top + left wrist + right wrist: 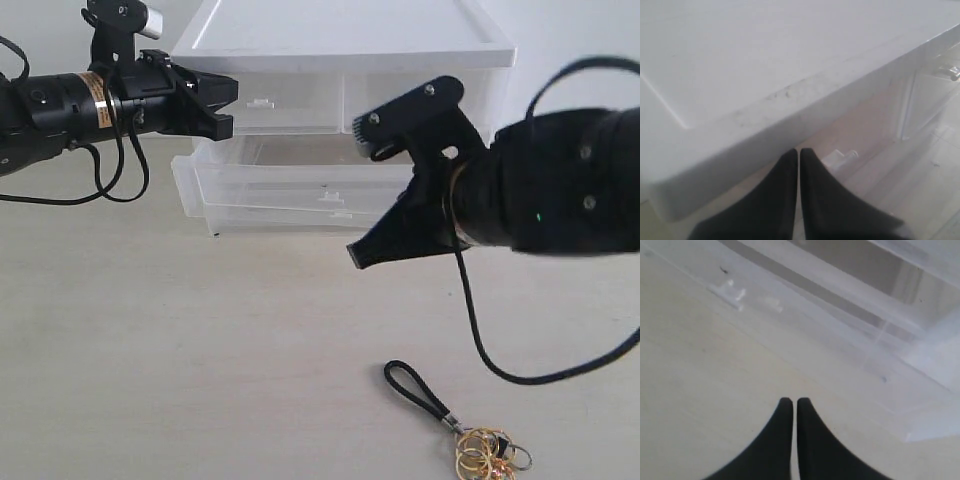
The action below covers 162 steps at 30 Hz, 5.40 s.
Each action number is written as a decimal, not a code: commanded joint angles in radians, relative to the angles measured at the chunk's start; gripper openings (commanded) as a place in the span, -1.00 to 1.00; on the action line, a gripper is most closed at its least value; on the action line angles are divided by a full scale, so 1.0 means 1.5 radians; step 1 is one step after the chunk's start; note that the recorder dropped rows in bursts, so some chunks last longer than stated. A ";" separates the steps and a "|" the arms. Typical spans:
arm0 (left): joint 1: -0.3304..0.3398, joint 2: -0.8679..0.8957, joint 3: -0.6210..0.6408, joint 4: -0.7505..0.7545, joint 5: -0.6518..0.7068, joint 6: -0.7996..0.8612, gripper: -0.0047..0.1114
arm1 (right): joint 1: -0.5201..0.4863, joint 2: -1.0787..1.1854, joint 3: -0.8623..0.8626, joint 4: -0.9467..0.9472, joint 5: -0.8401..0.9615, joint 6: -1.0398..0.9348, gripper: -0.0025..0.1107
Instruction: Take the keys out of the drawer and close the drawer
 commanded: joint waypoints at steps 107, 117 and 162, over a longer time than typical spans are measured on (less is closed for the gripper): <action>-0.051 -0.151 0.211 0.055 0.054 -0.174 -0.85 | -0.064 0.070 -0.004 -0.329 0.177 0.299 -0.96; -0.082 -0.057 0.209 -0.038 0.043 -0.078 -0.85 | -0.047 0.047 0.031 -0.348 0.145 0.376 -0.96; -0.085 0.114 0.014 -0.043 0.052 -0.063 -0.85 | -0.186 0.168 -0.169 -0.348 -0.018 0.292 -0.96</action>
